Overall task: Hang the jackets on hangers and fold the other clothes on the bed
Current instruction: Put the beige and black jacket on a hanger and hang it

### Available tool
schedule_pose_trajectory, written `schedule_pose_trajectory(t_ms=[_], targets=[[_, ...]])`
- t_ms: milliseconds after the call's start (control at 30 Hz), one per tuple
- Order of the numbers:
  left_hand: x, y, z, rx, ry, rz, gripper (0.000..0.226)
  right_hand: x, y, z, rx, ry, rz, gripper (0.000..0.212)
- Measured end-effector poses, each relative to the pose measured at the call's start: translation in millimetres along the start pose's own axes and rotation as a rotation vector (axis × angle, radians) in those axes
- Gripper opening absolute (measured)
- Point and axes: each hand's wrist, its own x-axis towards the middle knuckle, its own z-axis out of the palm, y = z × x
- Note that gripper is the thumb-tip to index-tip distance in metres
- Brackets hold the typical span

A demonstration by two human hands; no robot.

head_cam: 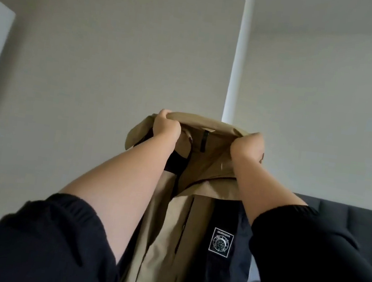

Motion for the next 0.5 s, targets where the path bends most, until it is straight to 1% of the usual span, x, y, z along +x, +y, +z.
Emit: schedule_pose_trajectory(t_ms=[67, 133, 267, 333, 400, 500], targets=[[-9, 32, 16, -0.024, -0.024, 0.073, 0.043, 10, -20, -35, 0.024, 0.112, -0.037, 0.025], [-22, 57, 29, -0.043, -0.057, 0.131, 0.042, 17, -35, -65, 0.036, 0.189, -0.123, 0.028], [-37, 67, 56, -0.078, -0.123, 0.181, 0.037, 27, -39, -108, -0.012, 0.269, -0.234, 0.03], [-45, 57, 72, -0.074, -0.161, 0.146, 0.035, 32, -27, -121, -0.091, 0.291, -0.244, 0.029], [-53, 35, 90, -0.068, -0.187, 0.075, 0.038, 38, -4, -129, -0.174, 0.272, -0.218, 0.03], [-69, -20, 123, -0.004, -0.234, -0.089, 0.045, 54, 51, -129, -0.286, 0.172, -0.095, 0.03]])
